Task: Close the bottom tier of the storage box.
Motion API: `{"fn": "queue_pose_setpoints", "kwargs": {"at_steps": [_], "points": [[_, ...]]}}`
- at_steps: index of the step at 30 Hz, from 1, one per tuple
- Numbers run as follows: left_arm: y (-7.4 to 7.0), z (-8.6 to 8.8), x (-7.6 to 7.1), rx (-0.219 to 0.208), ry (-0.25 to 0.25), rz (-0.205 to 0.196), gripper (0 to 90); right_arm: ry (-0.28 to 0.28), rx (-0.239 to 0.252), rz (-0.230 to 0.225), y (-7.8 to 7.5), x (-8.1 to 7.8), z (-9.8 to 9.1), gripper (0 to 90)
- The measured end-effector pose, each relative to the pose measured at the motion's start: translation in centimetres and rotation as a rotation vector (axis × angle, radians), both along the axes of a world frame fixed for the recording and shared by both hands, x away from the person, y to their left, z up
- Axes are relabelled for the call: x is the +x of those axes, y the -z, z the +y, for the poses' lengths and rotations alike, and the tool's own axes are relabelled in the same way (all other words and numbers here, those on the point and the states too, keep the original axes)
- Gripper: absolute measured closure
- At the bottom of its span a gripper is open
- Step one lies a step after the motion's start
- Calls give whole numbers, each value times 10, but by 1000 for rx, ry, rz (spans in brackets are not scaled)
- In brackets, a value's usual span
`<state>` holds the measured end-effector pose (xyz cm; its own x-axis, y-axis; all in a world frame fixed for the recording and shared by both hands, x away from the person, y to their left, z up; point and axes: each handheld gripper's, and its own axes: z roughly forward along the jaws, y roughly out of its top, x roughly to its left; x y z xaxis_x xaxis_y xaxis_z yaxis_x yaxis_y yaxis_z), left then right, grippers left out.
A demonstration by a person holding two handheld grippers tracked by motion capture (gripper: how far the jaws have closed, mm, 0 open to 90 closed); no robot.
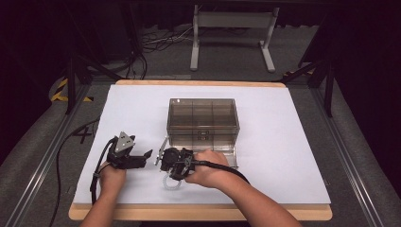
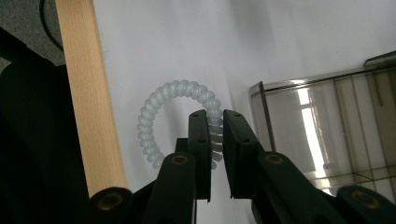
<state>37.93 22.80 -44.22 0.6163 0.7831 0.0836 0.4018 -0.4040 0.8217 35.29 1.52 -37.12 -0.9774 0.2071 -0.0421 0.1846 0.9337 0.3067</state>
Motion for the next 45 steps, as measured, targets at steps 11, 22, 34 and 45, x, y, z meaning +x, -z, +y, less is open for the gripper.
{"fn": "queue_pose_setpoints", "kwargs": {"at_steps": [11,22,34,45], "points": [[0,1,0,0,-1,-2,156,27,19,-19,-15,5,-11,825],[0,0,0,2,-2,-3,156,68,19,-32,-21,16,-26,825],[0,1,0,4,-5,-2,156,112,13,-35,-22,26,-40,825],[0,0,0,3,-4,-1,156,144,6,-42,-25,34,-50,824]]}}
